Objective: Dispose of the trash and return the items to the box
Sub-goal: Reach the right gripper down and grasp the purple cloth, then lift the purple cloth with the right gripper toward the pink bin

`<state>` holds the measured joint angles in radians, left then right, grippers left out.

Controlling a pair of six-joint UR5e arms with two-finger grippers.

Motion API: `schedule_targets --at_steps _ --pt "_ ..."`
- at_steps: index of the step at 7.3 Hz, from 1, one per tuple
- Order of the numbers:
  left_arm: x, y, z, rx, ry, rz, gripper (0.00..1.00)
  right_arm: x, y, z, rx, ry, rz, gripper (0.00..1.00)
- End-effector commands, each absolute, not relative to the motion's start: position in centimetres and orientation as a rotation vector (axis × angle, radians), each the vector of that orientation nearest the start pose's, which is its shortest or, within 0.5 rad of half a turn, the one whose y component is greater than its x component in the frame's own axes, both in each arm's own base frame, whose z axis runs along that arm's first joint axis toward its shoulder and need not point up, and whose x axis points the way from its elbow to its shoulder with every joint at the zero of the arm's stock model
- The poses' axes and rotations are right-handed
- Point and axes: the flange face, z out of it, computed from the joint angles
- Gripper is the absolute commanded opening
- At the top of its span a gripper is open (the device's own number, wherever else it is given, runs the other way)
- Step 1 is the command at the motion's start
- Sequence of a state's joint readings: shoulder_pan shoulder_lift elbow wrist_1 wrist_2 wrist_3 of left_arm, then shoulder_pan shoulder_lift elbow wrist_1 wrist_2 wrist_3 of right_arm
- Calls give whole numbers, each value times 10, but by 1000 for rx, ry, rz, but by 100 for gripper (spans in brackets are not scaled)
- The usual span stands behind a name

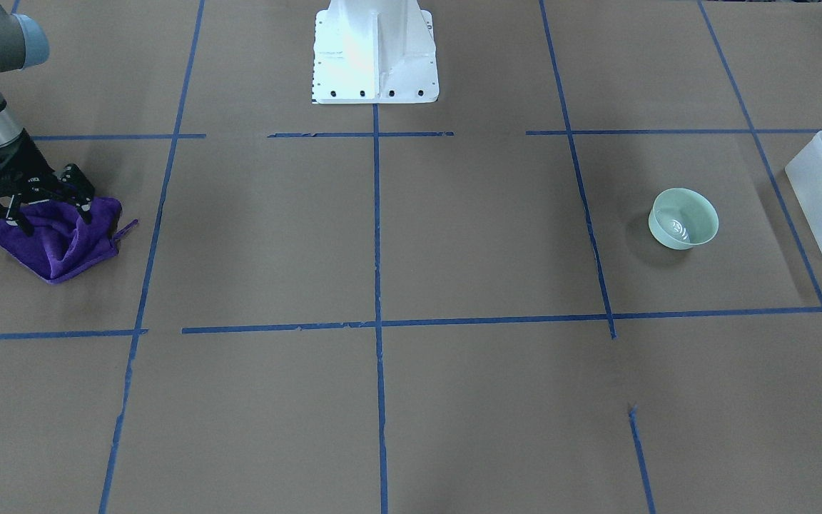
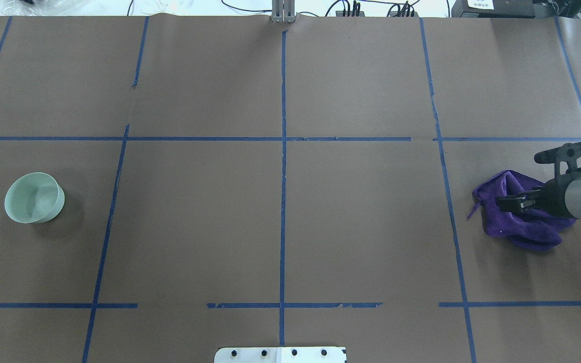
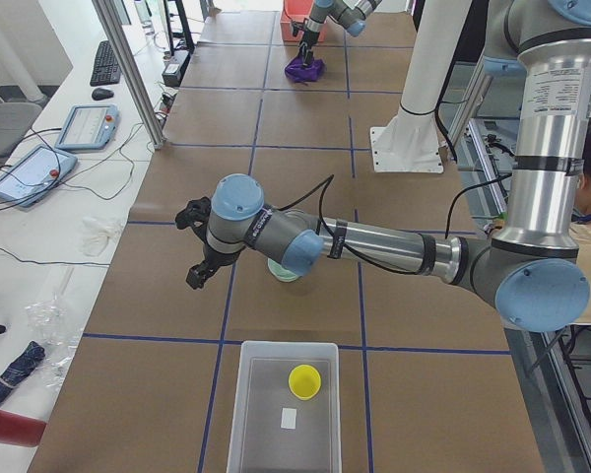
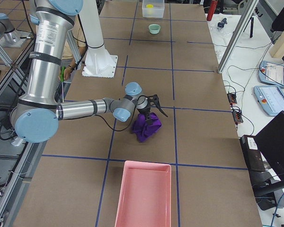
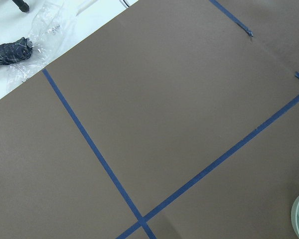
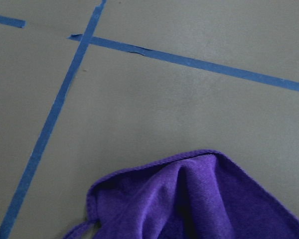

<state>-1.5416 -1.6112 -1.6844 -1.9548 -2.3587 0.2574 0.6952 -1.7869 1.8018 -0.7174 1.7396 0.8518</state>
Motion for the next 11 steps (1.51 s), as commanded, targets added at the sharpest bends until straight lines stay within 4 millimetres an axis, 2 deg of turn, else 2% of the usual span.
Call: schedule_targets --at_steps 1,2,3,4,5,6,7,8,9,10,11 --pt "-47 -528 535 600 712 477 100 -291 -358 560 481 -733 -141 55" --pt "-47 -528 536 596 714 470 100 -288 -355 565 490 -711 -189 18" --pt "-47 -528 536 596 715 466 100 -287 -356 565 525 -683 -278 0" --pt "-47 -528 536 594 715 465 100 -286 -357 568 527 -671 -296 0" --pt "-47 -527 537 594 715 465 100 -276 -359 574 533 -651 -306 0" --pt "-47 -528 536 593 714 464 100 -257 -371 575 568 -612 -363 0" --pt "-47 -528 536 593 714 464 100 -225 -393 574 554 -588 -377 0" --pt "-47 -528 536 593 714 464 100 -167 -421 573 527 -599 -399 0" --pt "-47 -528 536 595 714 464 100 -97 -442 572 539 -591 -431 0" --pt "-47 -528 536 594 714 463 100 -26 -446 581 537 -587 -482 0" --pt "-47 -528 535 595 715 465 100 32 -443 589 543 -564 -520 0"
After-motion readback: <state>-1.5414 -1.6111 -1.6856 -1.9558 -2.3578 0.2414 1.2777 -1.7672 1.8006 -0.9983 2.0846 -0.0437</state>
